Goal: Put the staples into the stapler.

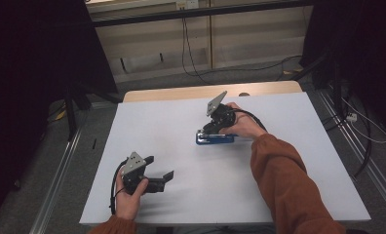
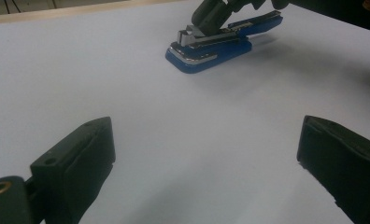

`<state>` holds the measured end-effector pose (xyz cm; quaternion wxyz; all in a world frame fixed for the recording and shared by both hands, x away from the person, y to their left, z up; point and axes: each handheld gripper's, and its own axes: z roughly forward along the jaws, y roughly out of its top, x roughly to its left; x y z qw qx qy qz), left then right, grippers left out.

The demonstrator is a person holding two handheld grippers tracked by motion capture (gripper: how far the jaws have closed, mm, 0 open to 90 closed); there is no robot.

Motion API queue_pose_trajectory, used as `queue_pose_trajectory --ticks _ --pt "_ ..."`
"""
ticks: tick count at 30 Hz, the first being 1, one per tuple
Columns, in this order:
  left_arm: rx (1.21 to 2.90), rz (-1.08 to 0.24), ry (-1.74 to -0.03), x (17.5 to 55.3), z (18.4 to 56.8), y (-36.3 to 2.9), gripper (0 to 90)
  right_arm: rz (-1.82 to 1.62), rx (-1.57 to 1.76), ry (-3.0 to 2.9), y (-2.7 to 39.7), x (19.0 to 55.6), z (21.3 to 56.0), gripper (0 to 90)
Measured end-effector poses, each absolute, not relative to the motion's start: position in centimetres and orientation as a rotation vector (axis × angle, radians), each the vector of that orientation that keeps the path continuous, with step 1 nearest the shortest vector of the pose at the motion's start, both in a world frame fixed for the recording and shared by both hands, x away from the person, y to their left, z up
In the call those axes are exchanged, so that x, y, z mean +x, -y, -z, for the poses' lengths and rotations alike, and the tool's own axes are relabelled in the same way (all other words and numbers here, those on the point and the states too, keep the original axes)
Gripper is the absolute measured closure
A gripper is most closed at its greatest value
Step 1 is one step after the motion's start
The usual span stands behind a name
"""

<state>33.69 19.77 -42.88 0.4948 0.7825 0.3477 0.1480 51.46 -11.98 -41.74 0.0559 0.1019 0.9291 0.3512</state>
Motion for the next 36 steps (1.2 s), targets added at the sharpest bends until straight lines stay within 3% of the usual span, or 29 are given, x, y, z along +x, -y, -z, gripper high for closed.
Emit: queue_pose_trajectory --ticks 36 --pt "1.889 -0.363 -0.845 33.70 42.87 -19.85 4.5 -1.090 0.342 -2.813 11.07 51.71 42.10 76.8"
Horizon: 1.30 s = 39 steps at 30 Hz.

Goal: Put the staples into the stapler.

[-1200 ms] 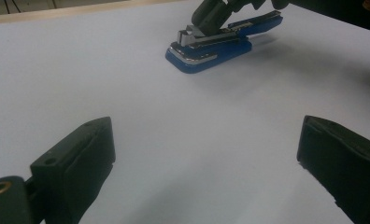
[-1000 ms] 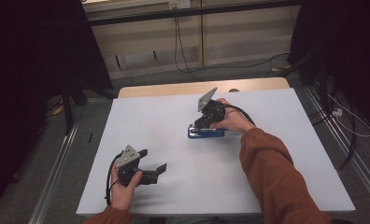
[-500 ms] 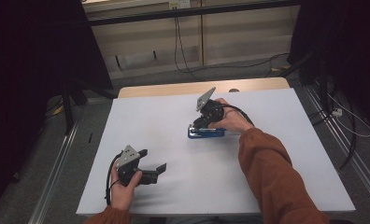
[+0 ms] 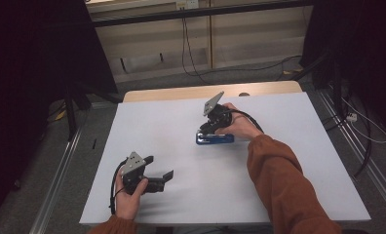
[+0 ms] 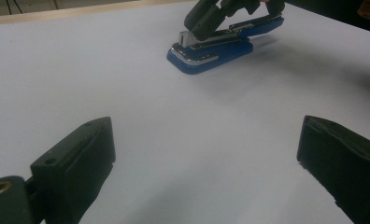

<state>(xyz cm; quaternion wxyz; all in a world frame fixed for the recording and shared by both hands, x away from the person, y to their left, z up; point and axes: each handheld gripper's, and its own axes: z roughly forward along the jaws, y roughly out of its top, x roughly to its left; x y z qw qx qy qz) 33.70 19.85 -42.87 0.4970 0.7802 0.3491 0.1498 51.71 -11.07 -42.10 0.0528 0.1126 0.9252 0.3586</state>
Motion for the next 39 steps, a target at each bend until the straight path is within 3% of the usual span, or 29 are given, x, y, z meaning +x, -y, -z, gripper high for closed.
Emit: queue_pose_trajectory --ticks 6,14,23,30,39 --pt "1.889 -0.363 -0.845 33.7 42.9 -19.8 4.5 -1.095 0.375 -2.800 11.2 51.8 42.2 71.5" --pt "1.895 -0.360 -0.846 33.7 42.9 -19.8 4.5 -1.104 0.516 -2.760 11.6 51.7 42.6 46.0" --pt "1.898 -0.364 -0.844 33.7 42.9 -19.8 4.5 -1.128 0.609 -2.741 12.6 50.8 43.1 33.3" --pt "1.895 -0.359 -0.840 33.7 42.9 -19.7 4.5 -1.134 0.688 -2.669 13.5 50.2 42.9 16.1" --pt "1.897 -0.361 -0.847 33.8 42.9 -19.7 4.5 -1.171 0.805 -2.538 15.1 49.4 42.8 8.9"
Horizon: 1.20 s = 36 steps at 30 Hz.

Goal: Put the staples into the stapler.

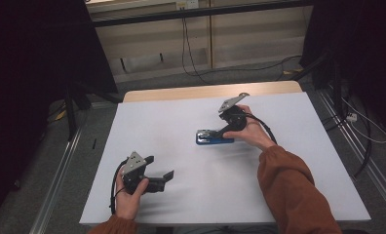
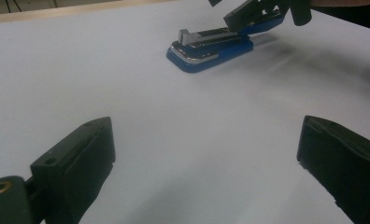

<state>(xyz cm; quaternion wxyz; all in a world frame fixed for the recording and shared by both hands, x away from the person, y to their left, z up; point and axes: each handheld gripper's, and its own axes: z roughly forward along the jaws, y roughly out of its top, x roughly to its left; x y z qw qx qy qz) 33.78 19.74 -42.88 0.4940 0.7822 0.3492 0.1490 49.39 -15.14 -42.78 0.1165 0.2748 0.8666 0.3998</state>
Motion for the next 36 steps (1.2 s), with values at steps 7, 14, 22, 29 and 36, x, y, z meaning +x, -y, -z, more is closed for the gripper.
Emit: queue_pose_trajectory --ticks 7,14,22,29,36 --pt "1.891 -0.370 -0.852 33.8 42.8 -19.9 4.5 -1.194 0.908 -2.453 16.4 48.8 42.7 7.9" --pt "1.889 -0.370 -0.856 33.9 42.8 -19.8 4.5 -1.213 1.013 -2.342 17.8 48.2 42.8 6.5" --pt "1.894 -0.372 -0.854 33.8 42.9 -19.9 4.5 -1.233 1.045 -2.265 18.6 47.2 42.6 6.5" --pt "1.895 -0.365 -0.865 34.0 43.0 -20.0 4.5 -1.239 1.081 -2.204 19.4 46.4 42.6 6.1" --pt "1.889 -0.355 -0.869 34.1 43.0 -20.0 4.4 -1.245 1.128 -2.139 20.1 45.4 43.2 5.9"
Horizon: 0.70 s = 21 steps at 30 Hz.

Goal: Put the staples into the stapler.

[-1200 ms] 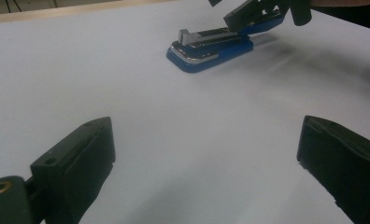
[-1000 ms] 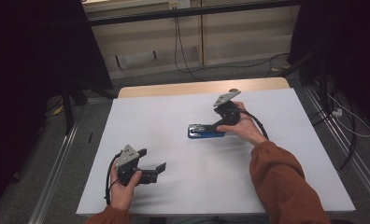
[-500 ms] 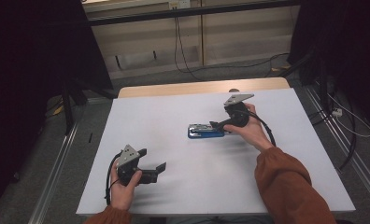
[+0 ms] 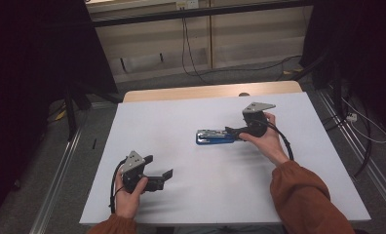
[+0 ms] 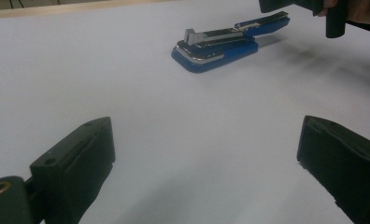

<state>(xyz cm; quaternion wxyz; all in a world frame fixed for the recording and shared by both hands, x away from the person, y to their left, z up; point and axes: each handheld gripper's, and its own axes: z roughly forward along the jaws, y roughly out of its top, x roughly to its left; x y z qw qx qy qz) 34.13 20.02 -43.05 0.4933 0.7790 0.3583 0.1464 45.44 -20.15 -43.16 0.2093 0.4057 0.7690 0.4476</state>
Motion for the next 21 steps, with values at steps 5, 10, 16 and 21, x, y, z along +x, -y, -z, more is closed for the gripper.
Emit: queue_pose_trajectory --ticks 5,10,16,21 --pt "1.885 -0.361 -0.872 34.1 43.0 -20.0 4.4 -1.257 1.152 -2.097 20.9 44.7 43.3 5.8" --pt "1.892 -0.379 -0.871 34.0 42.9 -19.8 4.6 -1.256 1.165 -2.070 21.9 44.1 43.1 6.1" --pt "1.894 -0.384 -0.866 34.0 42.8 -19.9 5.1 -1.260 1.164 -2.046 22.6 43.0 42.8 6.0" --pt "1.892 -0.391 -0.869 33.9 42.8 -19.9 4.9 -1.253 1.177 -1.997 23.6 41.9 43.3 6.3"
